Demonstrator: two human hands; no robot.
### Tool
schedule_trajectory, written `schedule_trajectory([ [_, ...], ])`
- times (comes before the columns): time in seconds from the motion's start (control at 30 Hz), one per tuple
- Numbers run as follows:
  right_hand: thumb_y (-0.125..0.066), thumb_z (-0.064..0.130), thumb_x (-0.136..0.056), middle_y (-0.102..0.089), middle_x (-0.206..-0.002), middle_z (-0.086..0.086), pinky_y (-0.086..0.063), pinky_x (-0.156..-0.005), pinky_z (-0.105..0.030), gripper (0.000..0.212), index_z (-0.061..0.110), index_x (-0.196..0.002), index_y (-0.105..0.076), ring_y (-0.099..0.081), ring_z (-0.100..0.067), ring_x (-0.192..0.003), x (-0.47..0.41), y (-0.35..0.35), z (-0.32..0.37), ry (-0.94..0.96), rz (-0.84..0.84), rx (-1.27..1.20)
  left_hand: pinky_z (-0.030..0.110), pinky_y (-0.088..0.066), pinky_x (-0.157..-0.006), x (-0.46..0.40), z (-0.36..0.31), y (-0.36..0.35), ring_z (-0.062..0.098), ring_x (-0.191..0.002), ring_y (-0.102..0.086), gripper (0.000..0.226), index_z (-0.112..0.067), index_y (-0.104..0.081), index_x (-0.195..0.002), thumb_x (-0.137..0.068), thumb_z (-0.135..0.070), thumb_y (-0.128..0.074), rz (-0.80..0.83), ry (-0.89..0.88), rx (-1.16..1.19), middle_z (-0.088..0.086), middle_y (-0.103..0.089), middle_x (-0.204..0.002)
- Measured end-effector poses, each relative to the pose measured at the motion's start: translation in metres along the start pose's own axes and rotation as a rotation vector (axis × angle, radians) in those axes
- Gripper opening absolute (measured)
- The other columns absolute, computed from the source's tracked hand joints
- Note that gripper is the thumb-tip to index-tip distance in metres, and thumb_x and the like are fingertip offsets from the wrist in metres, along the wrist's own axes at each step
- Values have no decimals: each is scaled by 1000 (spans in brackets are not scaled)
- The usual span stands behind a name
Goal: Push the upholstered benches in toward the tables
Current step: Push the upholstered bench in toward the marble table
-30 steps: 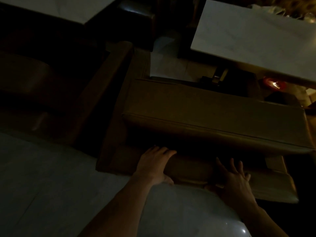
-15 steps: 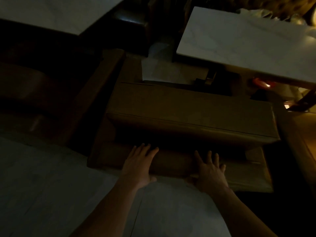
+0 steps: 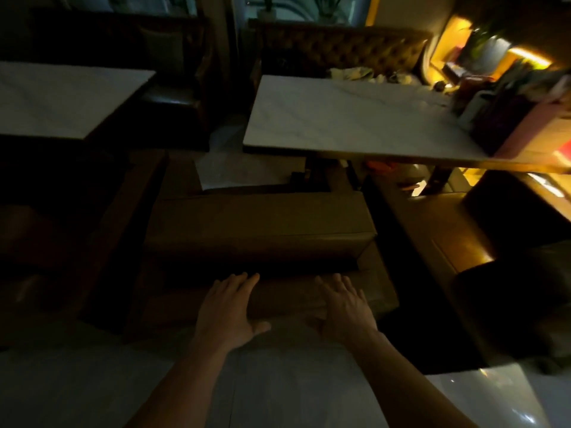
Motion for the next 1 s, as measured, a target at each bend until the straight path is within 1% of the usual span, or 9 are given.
schedule_trajectory([
  [0.13, -60, 64, -85, -1, -168, -10, -12, -124, -53, 95, 34, -158, -7, 0, -31, -154, 45, 27, -11, -56, -55, -8, 45, -10, -120, 13, -29, 15, 21, -150, -8, 107, -38, -7, -154, -71, -77, -63, 18, -70, 29, -6, -10, -164],
  [0.27, -60, 64, -86, 0, -168, -9, -10, -124, -54, 95, 33, -158, -7, 3, -31, -154, 89, 51, -29, -120, -95, 0, 44, -13, -119, 25, -62, 26, 20, -149, -10, 108, -39, -9, -154, -69, -79, -63, 4, -146, 66, -8, -12, -163],
  [0.4, -64, 51, -89, 2, -167, -10, -7, -124, -53, 92, 35, -158, -5, 4, -32, -154, 124, 74, -53, -186, -171, -19, 44, -13, -119, 32, -104, 37, 20, -149, -12, 108, -39, -9, -154, -69, -78, -64, -15, -232, 82, -8, -12, -163],
  [0.43, -64, 51, -89, 2, -167, -10, -7, -124, -53, 92, 35, -158, -5, 4, -32, -154, 132, 79, -60, -201, -195, -20, 44, -12, -120, 33, -115, 39, 20, -149, -11, 108, -39, -9, -154, -69, -78, -64, -19, -250, 82, -7, -12, -163],
  [0.5, -62, 57, -89, 2, -167, -10, -7, -124, -52, 92, 36, -158, -4, 3, -32, -154, 147, 88, -78, -224, -239, -31, 43, -11, -120, 33, -139, 42, 20, -149, -11, 108, -38, -8, -154, -70, -76, -64, -25, -287, 77, -7, -11, -163],
  [0.77, -57, 69, -85, 3, -167, -8, -7, -122, -53, 94, 38, -157, -5, 3, -32, -154, 217, 102, -192, -369, -286, -101, 43, -19, -119, 40, -269, 27, 18, -147, -16, 106, -40, -11, -152, -69, -74, -67, -40, -446, 65, -9, -16, -162],
  [0.9, -55, 71, -84, 2, -167, -10, -9, -122, -52, 95, 37, -157, -5, 2, -33, -154, 250, 106, -265, -411, -291, -105, 43, -24, -116, 47, -340, 1, 18, -147, -17, 106, -40, -11, -152, -68, -75, -67, -13, -462, 40, -8, -16, -162],
  [1.0, -55, 73, -83, 0, -168, -9, -10, -122, -53, 96, 38, -157, -7, 0, -32, -154, 274, 105, -323, -423, -328, -124, 47, -26, -116, 57, -396, -22, 19, -147, -18, 107, -40, -11, -152, -68, -79, -64, 3, -454, 20, -7, -16, -162],
])
Point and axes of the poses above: each hand's wrist, its own x-axis away from the middle knuckle, its own y-axis out of the back of the hand, z = x × y, the point moved 6 cm from there along -x, towards the middle knuckle
